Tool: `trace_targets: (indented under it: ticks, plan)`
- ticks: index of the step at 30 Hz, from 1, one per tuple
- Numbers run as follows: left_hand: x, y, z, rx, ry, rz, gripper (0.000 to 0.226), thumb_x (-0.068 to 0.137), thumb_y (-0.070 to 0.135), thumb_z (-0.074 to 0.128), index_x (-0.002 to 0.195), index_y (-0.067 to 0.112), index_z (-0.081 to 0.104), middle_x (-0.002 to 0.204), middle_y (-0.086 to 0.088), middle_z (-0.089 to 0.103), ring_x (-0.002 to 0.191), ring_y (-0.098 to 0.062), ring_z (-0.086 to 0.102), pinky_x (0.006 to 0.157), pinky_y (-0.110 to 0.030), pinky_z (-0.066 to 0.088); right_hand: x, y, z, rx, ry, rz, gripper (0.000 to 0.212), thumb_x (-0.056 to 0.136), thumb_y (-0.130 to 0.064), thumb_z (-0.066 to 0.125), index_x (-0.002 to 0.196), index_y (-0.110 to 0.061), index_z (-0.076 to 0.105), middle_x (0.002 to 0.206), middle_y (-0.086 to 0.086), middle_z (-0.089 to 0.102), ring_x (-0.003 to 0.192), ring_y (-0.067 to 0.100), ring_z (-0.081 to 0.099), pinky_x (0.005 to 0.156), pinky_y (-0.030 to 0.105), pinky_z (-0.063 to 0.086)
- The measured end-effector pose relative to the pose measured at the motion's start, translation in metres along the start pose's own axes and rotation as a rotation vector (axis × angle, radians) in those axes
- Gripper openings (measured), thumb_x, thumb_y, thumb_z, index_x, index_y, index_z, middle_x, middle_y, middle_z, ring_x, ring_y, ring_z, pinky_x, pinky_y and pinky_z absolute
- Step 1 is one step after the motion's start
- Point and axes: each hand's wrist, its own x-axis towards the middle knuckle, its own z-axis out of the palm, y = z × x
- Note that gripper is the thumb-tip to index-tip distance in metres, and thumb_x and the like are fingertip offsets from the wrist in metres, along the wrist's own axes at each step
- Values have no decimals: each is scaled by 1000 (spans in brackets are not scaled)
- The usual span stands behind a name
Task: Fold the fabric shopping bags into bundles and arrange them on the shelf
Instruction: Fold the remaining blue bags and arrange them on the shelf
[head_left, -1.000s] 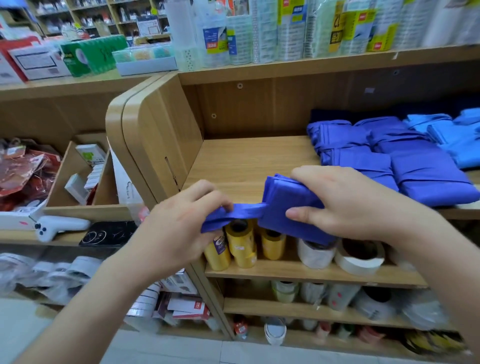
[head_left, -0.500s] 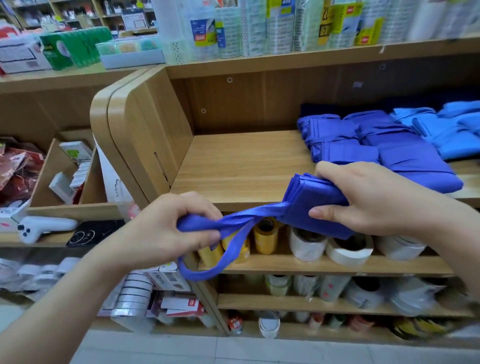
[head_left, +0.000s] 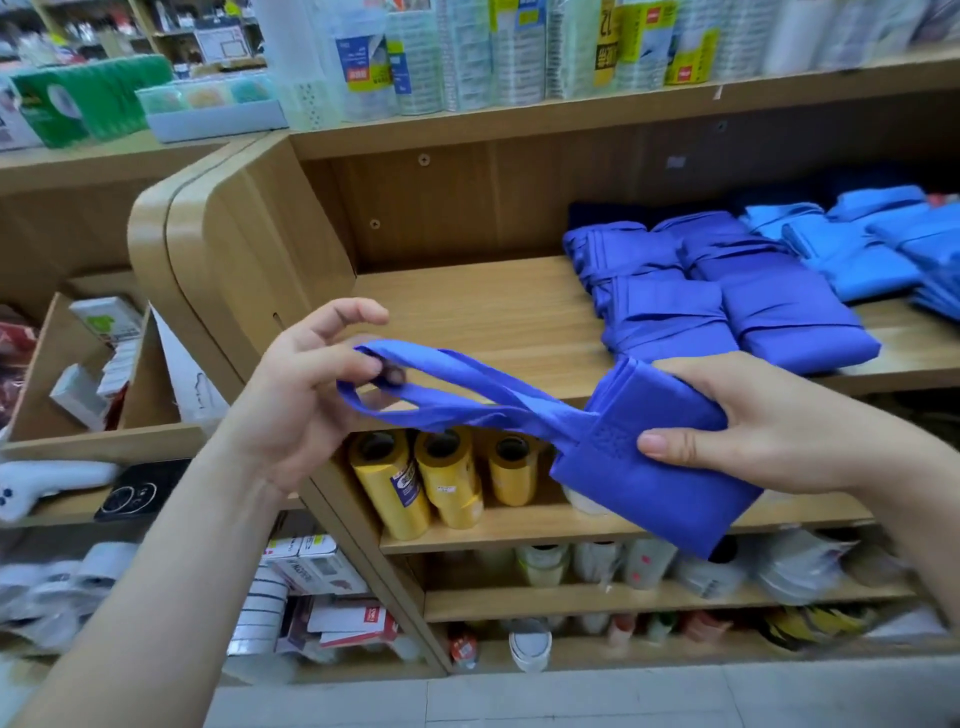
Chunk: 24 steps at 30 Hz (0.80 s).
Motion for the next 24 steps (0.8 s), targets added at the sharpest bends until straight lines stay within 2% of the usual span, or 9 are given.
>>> trace_targets:
  ticks: [2,4,5,8,11,13,16,20,24]
  plan:
    - [-6,4,2,222,-17,69,44,62,-5,52,98,17,67,91,-7,70,87,-22,66,75,-31,55,0,-4,-4,-202,21,18,35,85,-58,59,83,-23,60,74,-6,63,71,15,59,64,41,48]
    - [-16,13,10,486,55,313,48,63,-6,52,100,19,70,108,-3,71,111,-19,63,95,-36,49,-2,-14,-5,-399,18,32,30,84,-58,57,74,-31,48,67,-7,57,70,9,54,58,29,38]
    - [-22,17,17,623,75,476,45,67,-7,52,99,18,70,108,-1,70,113,-18,62,99,-35,46,-3,-20,-4,-488,11,40,31,85,-57,56,72,-32,41,64,-7,52,68,9,51,57,26,34]
    - [-39,18,57,1143,-66,823,21,84,20,61,103,18,71,104,5,69,103,-10,62,92,-26,48,-5,-35,-1,-677,8,37,36,88,-59,49,74,-32,30,65,-10,45,62,8,43,62,33,37]
    - [-35,-15,86,1552,-187,738,44,80,51,50,103,20,70,94,3,69,88,-21,62,73,-36,55,-6,-40,0,-786,22,7,37,89,-61,42,77,-30,25,67,-10,43,60,10,38,60,35,32]
    - [-26,-29,91,1533,-213,681,38,80,48,51,93,19,71,80,3,66,75,-23,59,59,-37,53,-7,-38,2,-799,70,-86,35,88,-60,39,77,-30,24,64,-9,45,55,12,37,53,34,29]
    - [-20,-25,87,1344,-234,552,24,78,44,63,83,22,70,72,8,63,68,-16,58,59,-35,50,-9,-29,2,-806,145,-245,29,82,-55,39,79,-28,28,58,-11,46,47,19,41,43,31,30]
    - [-17,-6,78,1230,-398,231,18,76,39,80,82,25,70,71,6,66,69,-8,60,68,-32,51,-8,-18,4,-753,179,-311,20,77,-45,40,81,-26,35,70,-15,38,57,18,42,51,35,38]
    - [-12,6,54,891,-392,85,22,66,24,87,71,13,69,67,-5,66,60,-8,57,59,-21,47,-10,-12,-1,-611,196,-274,14,75,-45,39,81,-32,35,70,-18,41,61,8,40,53,26,34]
